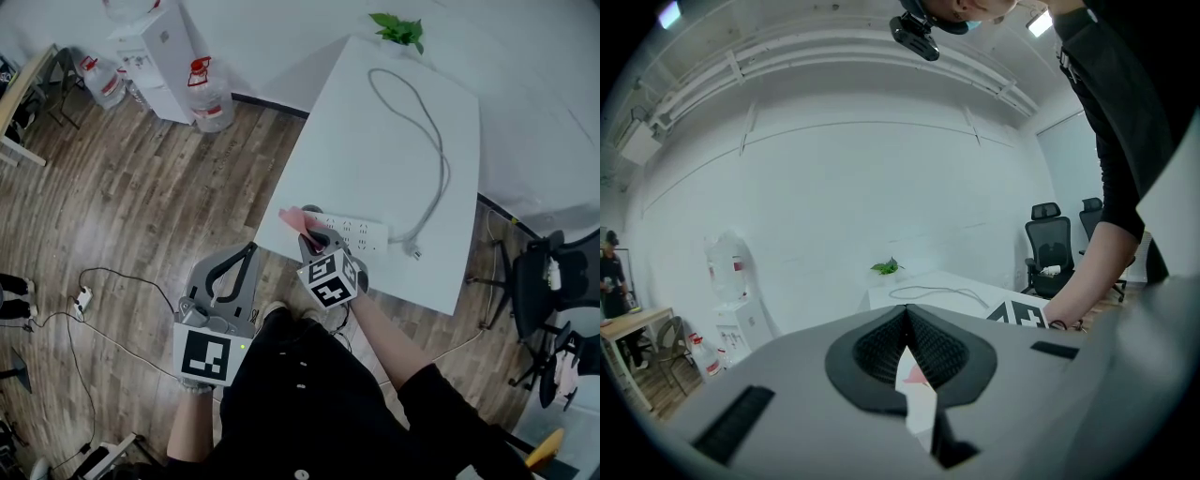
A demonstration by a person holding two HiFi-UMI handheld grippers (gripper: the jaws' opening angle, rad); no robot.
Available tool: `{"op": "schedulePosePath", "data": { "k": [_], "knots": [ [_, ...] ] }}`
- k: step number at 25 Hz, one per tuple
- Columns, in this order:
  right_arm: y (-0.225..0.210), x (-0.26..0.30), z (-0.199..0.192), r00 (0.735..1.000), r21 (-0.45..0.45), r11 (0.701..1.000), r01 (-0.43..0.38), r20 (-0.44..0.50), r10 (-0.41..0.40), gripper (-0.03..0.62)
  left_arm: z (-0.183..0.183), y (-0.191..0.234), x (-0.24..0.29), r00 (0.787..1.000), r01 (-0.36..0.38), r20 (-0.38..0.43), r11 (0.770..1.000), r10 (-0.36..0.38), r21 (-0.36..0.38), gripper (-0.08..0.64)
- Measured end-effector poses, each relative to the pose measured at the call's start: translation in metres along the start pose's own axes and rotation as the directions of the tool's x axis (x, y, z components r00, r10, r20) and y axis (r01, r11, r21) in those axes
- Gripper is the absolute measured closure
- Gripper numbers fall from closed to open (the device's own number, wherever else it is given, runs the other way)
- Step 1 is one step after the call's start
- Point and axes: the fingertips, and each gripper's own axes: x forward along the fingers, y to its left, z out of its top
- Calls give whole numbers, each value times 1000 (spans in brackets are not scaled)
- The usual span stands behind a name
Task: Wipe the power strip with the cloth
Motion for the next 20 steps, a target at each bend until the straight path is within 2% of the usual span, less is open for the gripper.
{"op": "schedulePosePath", "data": {
  "k": [6, 13, 20],
  "knots": [
    [-15, -30, 11, 997, -11, 998, 54, 57, -53, 537, 6, -7, 7, 999, 38, 14, 999, -38, 16, 549],
    [-44, -77, 15, 983, 95, 986, 138, 113, -148, 537, 18, -16, 22, 995, 92, 41, 995, -93, 30, 549],
    [-73, -133, 8, 959, 226, 953, 203, 152, -240, 537, 33, -29, 39, 985, 156, 67, 986, -160, 54, 549]
  ]
}}
